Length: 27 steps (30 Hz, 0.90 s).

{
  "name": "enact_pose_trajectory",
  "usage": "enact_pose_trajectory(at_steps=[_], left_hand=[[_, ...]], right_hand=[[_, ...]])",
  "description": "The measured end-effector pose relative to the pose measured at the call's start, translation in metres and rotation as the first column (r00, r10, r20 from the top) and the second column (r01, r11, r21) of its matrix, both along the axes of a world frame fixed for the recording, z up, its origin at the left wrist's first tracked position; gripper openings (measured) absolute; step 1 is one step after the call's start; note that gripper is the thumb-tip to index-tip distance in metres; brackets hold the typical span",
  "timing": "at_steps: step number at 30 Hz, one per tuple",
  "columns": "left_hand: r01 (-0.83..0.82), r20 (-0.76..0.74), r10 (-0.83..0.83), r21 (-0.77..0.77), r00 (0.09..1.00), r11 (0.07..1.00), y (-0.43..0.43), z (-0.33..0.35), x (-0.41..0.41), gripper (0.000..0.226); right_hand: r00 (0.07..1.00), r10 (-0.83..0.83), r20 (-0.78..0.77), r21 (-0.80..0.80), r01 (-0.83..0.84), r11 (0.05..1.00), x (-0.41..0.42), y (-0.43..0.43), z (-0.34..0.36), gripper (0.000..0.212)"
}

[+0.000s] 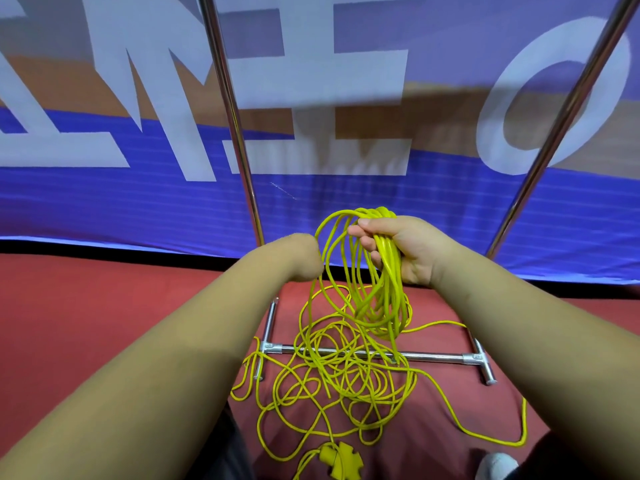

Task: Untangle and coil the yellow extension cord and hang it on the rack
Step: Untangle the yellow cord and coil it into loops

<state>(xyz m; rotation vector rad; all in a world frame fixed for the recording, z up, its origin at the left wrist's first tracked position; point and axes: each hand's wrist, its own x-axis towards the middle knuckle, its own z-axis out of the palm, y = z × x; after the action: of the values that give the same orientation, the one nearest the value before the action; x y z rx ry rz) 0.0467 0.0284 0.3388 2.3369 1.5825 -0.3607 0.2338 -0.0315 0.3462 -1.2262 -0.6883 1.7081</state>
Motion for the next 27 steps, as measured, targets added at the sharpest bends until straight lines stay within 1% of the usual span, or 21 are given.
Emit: enact_pose_trajectory(at_steps=[1,2,3,4,5,6,7,9,11,12,13,16,17,20,23,25,27], left_hand=[[0.117,0.041,-0.114,-0.084,0.993,0.990,-0.002,0.001,0.002,0.012],[0.212,0.155,-0.180,-0.224,0.971,0.951,-0.006,-0.002,0.002,0.021],[0.314,0.273,-0.223,-0.360,0.936,0.879,-0.013,-0.003,0.001,0.041],[0.405,0.390,-0.229,-0.461,0.892,0.790,-0.017,-0.011,0.001,0.057],[0.456,0.469,-0.206,-0.519,0.859,0.723,-0.021,-0.018,0.001,0.065],[0.467,0.513,-0.169,-0.533,0.841,0.705,-0.024,-0.026,0.004,0.071],[0.460,0.534,-0.149,-0.516,0.832,0.723,-0.029,-0.030,0.007,0.078],[0.421,0.554,-0.137,-0.426,0.821,0.801,-0.036,-0.033,0.014,0.096],[0.384,0.609,-0.105,-0.347,0.786,0.856,-0.043,-0.037,0.020,0.106],[0.360,0.647,-0.073,-0.324,0.759,0.875,-0.047,-0.038,0.024,0.105],[0.336,0.688,-0.038,-0.305,0.724,0.891,-0.051,-0.038,0.028,0.099],[0.269,0.796,0.047,-0.258,0.604,0.928,-0.054,-0.041,0.038,0.067],[0.251,0.810,0.071,-0.262,0.582,0.932,-0.055,-0.041,0.040,0.058],[0.223,0.809,0.134,-0.311,0.573,0.924,-0.055,-0.046,0.044,0.043],[0.253,0.810,0.139,-0.335,0.570,0.908,-0.056,-0.047,0.044,0.034],[0.257,0.798,0.113,-0.319,0.592,0.912,-0.055,-0.045,0.043,0.027],[0.239,0.792,0.115,-0.314,0.600,0.919,-0.053,-0.042,0.044,0.022]], right_hand=[[0.999,-0.044,-0.027,0.018,0.045,0.999,0.000,0.002,-0.001,0.017],[0.994,-0.092,-0.053,0.038,0.095,0.995,-0.001,0.004,-0.003,0.016],[0.988,-0.136,-0.073,0.054,0.141,0.989,-0.001,0.006,-0.004,0.017],[0.981,-0.174,-0.089,0.064,0.180,0.982,-0.001,0.008,-0.004,0.019],[0.973,-0.206,-0.108,0.068,0.214,0.975,0.000,0.009,-0.005,0.018],[0.964,-0.231,-0.135,0.066,0.242,0.968,0.002,0.011,-0.005,0.016],[0.953,-0.249,-0.170,0.061,0.262,0.963,0.005,0.012,-0.005,0.013],[0.931,-0.278,-0.237,0.048,0.297,0.954,0.009,0.014,-0.005,0.008],[0.907,-0.307,-0.288,0.039,0.331,0.943,0.013,0.017,-0.004,0.007],[0.893,-0.325,-0.311,0.035,0.353,0.935,0.015,0.018,-0.004,0.008],[0.878,-0.344,-0.332,0.031,0.375,0.926,0.018,0.020,-0.003,0.009],[0.851,-0.369,-0.375,0.021,0.405,0.914,0.023,0.022,-0.002,0.008],[0.845,-0.371,-0.385,0.017,0.408,0.913,0.024,0.022,-0.002,0.007],[0.847,-0.363,-0.388,0.012,0.399,0.917,0.021,0.021,0.000,0.009],[0.855,-0.355,-0.378,0.028,0.394,0.919,0.020,0.019,0.001,0.011],[0.886,-0.315,-0.340,0.067,0.357,0.932,0.021,0.015,0.002,0.012],[0.934,-0.235,-0.270,0.115,0.273,0.955,0.022,0.010,0.003,0.017]])
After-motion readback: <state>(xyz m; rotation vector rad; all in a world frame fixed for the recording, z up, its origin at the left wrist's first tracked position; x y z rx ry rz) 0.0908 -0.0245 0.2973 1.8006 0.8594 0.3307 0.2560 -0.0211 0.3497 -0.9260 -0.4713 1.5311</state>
